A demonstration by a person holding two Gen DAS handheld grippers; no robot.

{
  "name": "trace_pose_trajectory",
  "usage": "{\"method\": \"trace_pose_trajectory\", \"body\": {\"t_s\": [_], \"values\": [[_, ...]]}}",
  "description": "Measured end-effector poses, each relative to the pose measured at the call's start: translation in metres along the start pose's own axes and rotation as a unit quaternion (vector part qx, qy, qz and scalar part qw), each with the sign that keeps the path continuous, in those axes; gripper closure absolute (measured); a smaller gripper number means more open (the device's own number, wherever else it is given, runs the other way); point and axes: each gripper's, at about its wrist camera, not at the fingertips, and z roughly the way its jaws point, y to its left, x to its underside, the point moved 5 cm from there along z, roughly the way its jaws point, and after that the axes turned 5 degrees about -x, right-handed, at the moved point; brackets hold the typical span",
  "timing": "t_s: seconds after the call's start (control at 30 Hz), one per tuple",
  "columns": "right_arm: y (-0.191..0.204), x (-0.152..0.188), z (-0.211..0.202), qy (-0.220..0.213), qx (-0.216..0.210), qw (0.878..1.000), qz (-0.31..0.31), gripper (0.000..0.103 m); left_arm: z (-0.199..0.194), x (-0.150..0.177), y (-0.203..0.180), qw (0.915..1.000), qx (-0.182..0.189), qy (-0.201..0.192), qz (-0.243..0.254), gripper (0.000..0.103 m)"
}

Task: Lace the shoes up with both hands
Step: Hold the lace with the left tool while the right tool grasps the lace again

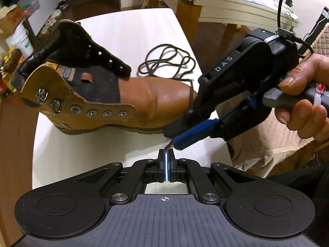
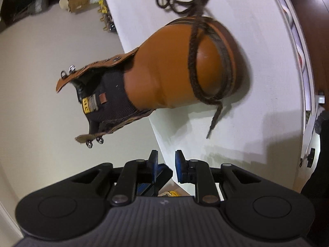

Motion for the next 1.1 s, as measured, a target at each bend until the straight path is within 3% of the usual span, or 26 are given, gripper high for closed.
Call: {"method": "trace_pose_trajectory", "body": {"t_s": [0.17,0.23,0.5,0.6,1.1], "values": [[-0.009,-0.004,-0.008,-0.022,0.019,0.999,-0.015,0.082,0.033,0.009,0.0,0.9984,-0.008,0.005,0.055,0.096],[-0.012,-0.005,-0.013,-0.032,0.032,0.999,-0.027,0.082,0.04,0.008,-0.003,0.9976,-0.005,0.006,0.07,0.089],[-0.026,-0.008,-0.028,-0.055,0.038,0.998,-0.019,0.082,0.07,0.006,-0.012,0.9919,0.007,0.008,0.127,0.09],[-0.028,-0.01,-0.029,-0.061,0.037,0.997,-0.015,0.082,0.081,0.006,-0.015,0.9889,0.012,0.01,0.148,0.099],[-0.031,-0.009,-0.01,-0.052,0.031,0.998,-0.001,0.081,0.03,0.0,-0.022,0.997,0.035,-0.008,0.069,0.1]]}}
